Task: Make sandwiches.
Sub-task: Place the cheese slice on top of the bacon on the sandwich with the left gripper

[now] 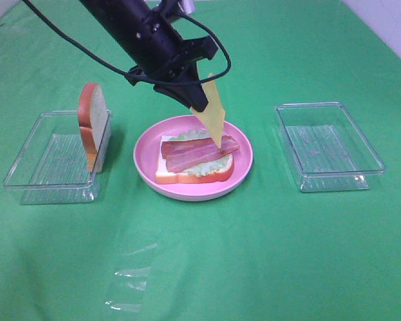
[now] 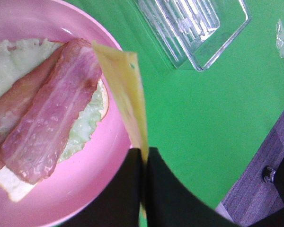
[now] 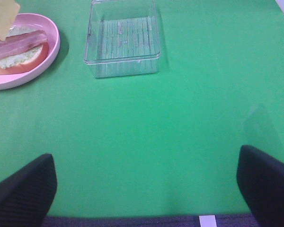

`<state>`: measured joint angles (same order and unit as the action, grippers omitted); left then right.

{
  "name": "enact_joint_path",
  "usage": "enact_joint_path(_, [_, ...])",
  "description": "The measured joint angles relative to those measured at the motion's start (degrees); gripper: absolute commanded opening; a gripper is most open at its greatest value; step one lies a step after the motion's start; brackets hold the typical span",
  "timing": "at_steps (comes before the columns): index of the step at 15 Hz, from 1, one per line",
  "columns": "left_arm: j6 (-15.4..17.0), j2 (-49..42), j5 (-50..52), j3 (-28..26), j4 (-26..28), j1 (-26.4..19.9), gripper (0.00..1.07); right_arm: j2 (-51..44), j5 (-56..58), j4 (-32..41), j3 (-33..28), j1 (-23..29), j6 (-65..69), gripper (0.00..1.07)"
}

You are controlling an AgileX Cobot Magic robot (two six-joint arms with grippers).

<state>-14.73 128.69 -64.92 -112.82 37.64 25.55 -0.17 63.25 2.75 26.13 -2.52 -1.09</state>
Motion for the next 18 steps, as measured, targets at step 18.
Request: enact_joint_path(18, [1.15, 6.36, 3.61, 0.00, -3.32, 0.46, 0.00, 0.00, 0.00, 0.06, 0.00, 0.00, 0.00, 0.98])
